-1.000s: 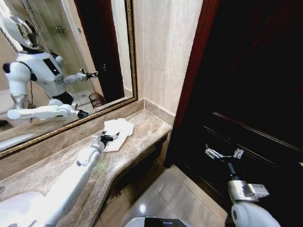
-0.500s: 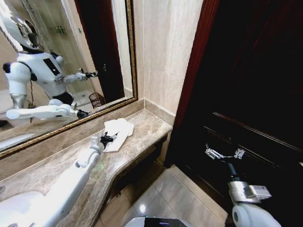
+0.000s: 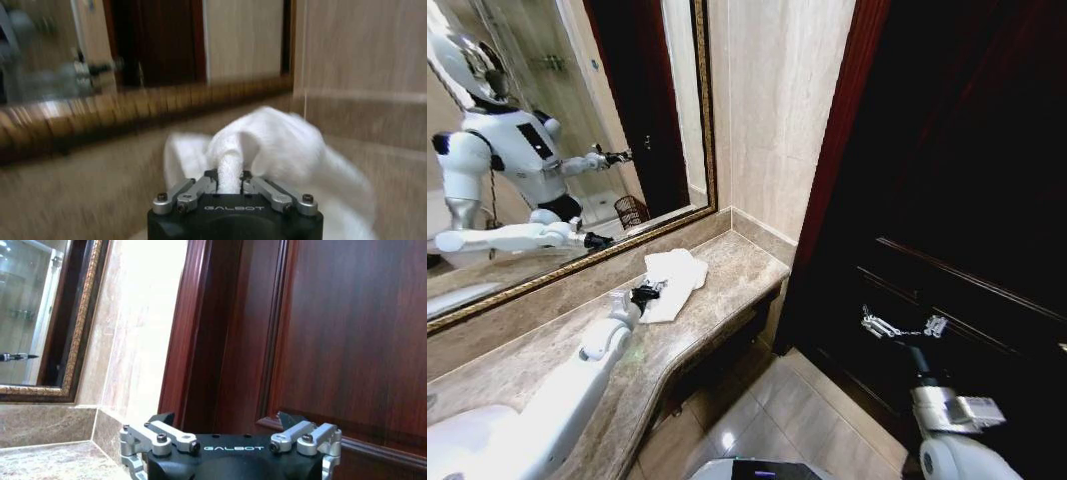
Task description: Discard the used towel into the hamper.
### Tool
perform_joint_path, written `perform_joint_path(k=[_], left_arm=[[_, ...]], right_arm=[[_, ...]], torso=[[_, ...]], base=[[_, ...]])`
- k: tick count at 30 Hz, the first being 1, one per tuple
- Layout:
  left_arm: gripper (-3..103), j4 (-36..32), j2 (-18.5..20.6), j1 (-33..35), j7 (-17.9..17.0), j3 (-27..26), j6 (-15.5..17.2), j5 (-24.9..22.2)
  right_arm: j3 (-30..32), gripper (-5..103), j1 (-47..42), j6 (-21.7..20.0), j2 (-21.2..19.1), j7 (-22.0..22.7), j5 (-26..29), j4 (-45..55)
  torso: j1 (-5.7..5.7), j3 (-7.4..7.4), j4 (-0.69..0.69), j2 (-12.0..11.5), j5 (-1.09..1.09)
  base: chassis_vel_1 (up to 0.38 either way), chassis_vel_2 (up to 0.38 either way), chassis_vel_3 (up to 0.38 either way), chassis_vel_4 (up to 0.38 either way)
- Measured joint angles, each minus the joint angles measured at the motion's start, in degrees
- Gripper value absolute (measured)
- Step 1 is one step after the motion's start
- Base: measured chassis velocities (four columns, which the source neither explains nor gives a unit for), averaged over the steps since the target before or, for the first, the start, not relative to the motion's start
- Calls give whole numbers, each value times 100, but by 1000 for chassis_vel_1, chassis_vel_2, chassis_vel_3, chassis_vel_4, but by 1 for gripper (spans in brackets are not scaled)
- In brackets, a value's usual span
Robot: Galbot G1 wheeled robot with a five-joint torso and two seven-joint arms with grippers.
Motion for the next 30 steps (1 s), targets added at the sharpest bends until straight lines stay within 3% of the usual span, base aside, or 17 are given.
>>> perform_joint_path(k=[9, 14, 18, 21, 22, 25, 30], left_arm=[[2, -1311, -58, 763, -262, -652, -436, 252], [2, -2250, -379, 1227, -340, -1178, -504, 463], [2, -2900, -766, 1578, -315, -1640, -767, 806], [2, -3089, -908, 1820, -154, -1899, -924, 948], [2, -3236, -1083, 2174, 24, -2186, -1134, 1029], [2, -3305, -1307, 2625, 179, -2415, -1338, 1065], [2, -3199, -1570, 2986, 207, -2319, -1457, 1028]], right_arm=[[-46, 100, 19, 54, 16, 1, 24, -8], [-38, 100, 43, 93, 7, 68, 107, -23], [21, 100, 16, 123, -3, 114, 219, -13], [48, 100, 4, 134, -8, 149, 286, 0], [58, 100, 18, 132, -31, 180, 345, 3], [58, 100, 50, 84, -71, 198, 426, 3], [20, 100, 70, -75, -143, 186, 481, 5]], torso=[[0, 0, 0, 0, 1], [0, -1, 0, 0, 2], [0, -1, 0, 1, 1], [0, -1, -4, 1, 1], [0, -1, -2, 1, 3], [-1, -1, 3, 1, 2], [-1, -1, 0, 1, 0]], base=[[0, 0, 0, 0], [0, 0, 0, 0], [0, 0, 0, 0], [0, 0, 0, 0], [0, 0, 0, 0], [0, 0, 0, 0], [0, 0, 0, 0]])
